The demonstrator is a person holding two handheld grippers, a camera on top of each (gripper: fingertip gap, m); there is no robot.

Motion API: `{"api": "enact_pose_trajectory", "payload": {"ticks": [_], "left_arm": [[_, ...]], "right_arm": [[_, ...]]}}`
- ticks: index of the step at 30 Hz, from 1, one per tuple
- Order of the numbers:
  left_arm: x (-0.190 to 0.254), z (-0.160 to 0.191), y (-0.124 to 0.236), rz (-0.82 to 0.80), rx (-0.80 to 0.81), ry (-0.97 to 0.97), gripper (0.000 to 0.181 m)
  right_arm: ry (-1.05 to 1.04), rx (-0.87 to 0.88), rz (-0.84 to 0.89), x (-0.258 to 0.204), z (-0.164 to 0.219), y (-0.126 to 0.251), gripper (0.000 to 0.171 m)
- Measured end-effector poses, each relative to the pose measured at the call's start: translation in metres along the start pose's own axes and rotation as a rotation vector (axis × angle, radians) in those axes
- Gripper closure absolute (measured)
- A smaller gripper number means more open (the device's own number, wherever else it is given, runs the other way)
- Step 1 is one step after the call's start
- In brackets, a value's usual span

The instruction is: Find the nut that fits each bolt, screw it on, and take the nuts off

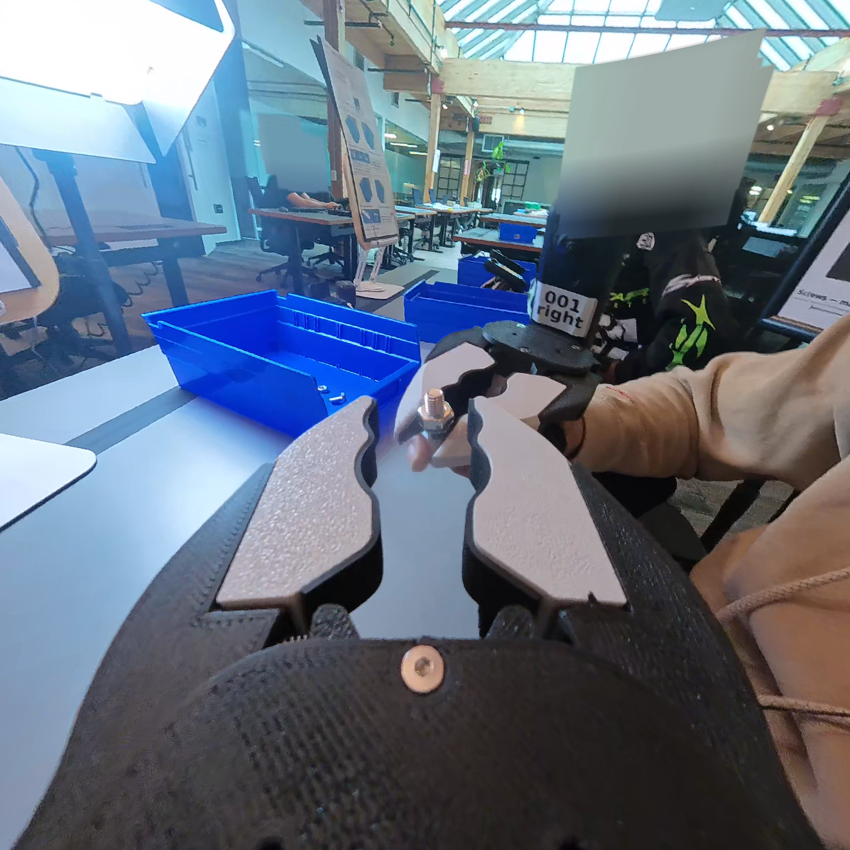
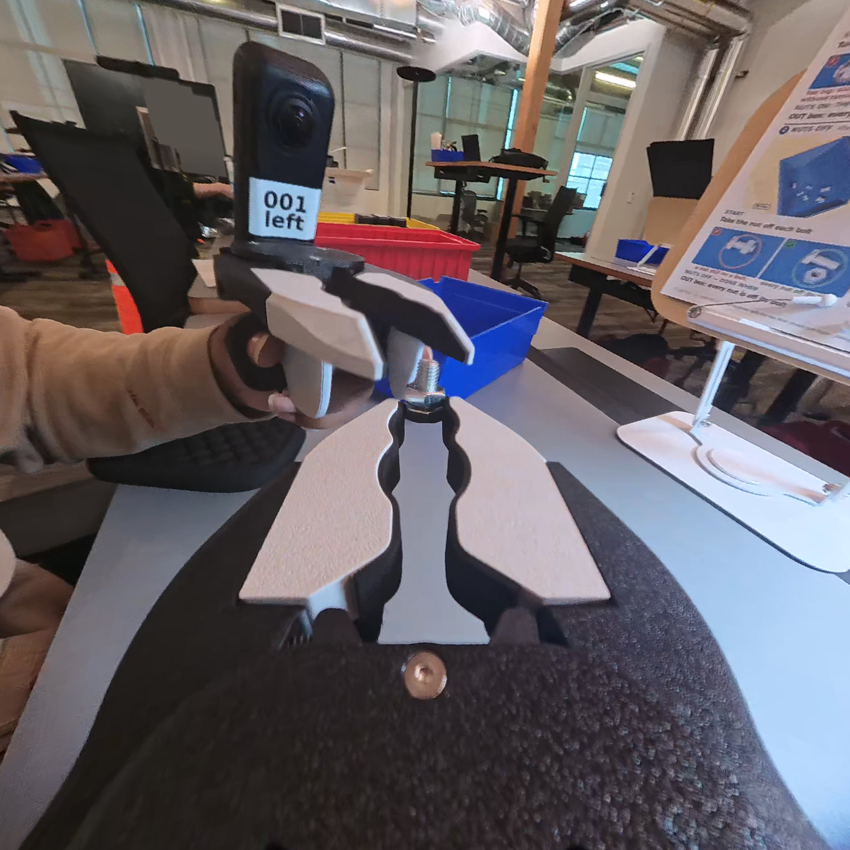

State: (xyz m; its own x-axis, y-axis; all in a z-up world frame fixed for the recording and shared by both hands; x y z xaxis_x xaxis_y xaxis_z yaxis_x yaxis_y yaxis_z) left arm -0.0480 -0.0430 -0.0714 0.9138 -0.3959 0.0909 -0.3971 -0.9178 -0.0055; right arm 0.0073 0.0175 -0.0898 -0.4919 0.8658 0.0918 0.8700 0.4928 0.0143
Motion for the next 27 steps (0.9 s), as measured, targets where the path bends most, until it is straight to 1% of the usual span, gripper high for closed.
{"api": "enact_pose_trajectory", "payload": {"ticks": [3, 4, 5, 6, 8, 10, 12, 13, 15, 16, 17, 20, 23, 27], "left_arm": [[0.012, 0.009, -0.005, 0.067, -0.057, -0.031, 0.145], [0.013, 0.008, -0.004, 0.071, -0.056, -0.033, 0.150], [0.017, 0.005, 0.000, 0.110, -0.037, -0.037, 0.172], [0.019, 0.000, 0.003, 0.130, -0.004, -0.020, 0.172], [0.017, -0.003, 0.004, 0.117, 0.003, -0.004, 0.165], [0.008, 0.002, 0.001, 0.055, -0.010, 0.004, 0.155], [0.005, 0.011, -0.004, 0.036, -0.046, 0.014, 0.147], [0.005, 0.014, -0.007, 0.029, -0.058, 0.007, 0.150], [0.004, 0.019, -0.008, 0.008, -0.082, -0.020, 0.167], [0.004, 0.020, -0.008, 0.002, -0.092, -0.030, 0.168], [0.004, 0.019, -0.007, 0.002, -0.100, -0.039, 0.173], [0.006, 0.017, -0.006, -0.019, -0.093, -0.067, 0.174], [0.004, 0.013, -0.005, -0.014, -0.055, -0.004, 0.174], [0.002, 0.012, -0.004, -0.003, -0.045, 0.042, 0.174]], "right_arm": [[-0.010, 0.010, -0.013, 0.001, 0.002, 0.000, 0.156], [-0.015, 0.011, 0.003, 0.005, 0.003, 0.000, 0.156], [-0.027, 0.010, 0.030, 0.010, 0.004, 0.002, 0.156], [-0.041, 0.010, 0.052, 0.015, 0.006, 0.003, 0.156], [-0.061, 0.013, 0.053, 0.019, 0.007, 0.005, 0.156], [-0.052, 0.010, 0.028, 0.015, 0.008, 0.002, 0.156], [-0.053, -0.005, -0.025, 0.004, 0.011, -0.003, 0.156], [-0.055, -0.021, -0.046, 0.000, 0.013, -0.006, 0.156], [-0.048, -0.053, -0.070, -0.005, 0.016, -0.009, 0.156], [-0.043, -0.065, -0.071, -0.006, 0.017, -0.009, 0.156], [-0.044, -0.070, -0.067, -0.006, 0.018, -0.009, 0.156], [-0.064, -0.059, -0.073, -0.007, 0.016, -0.009, 0.156], [-0.055, -0.034, -0.053, -0.006, 0.014, -0.009, 0.155], [-0.038, -0.030, -0.033, -0.007, 0.014, -0.009, 0.153]]}}
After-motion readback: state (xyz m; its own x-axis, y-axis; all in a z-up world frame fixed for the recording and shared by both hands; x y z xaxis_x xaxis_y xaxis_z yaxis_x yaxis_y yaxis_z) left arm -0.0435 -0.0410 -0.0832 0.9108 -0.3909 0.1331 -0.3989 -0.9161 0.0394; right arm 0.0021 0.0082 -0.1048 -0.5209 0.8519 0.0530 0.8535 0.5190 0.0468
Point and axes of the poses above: each gripper's, where its closed fingertips meet, y back along the fingers, z out of its underside, x = y × z across the jaws, the point moved 5 cm from there along y, back along the fingers, and after that the axes turned 2 degrees about -z, right-handed, at the moved point
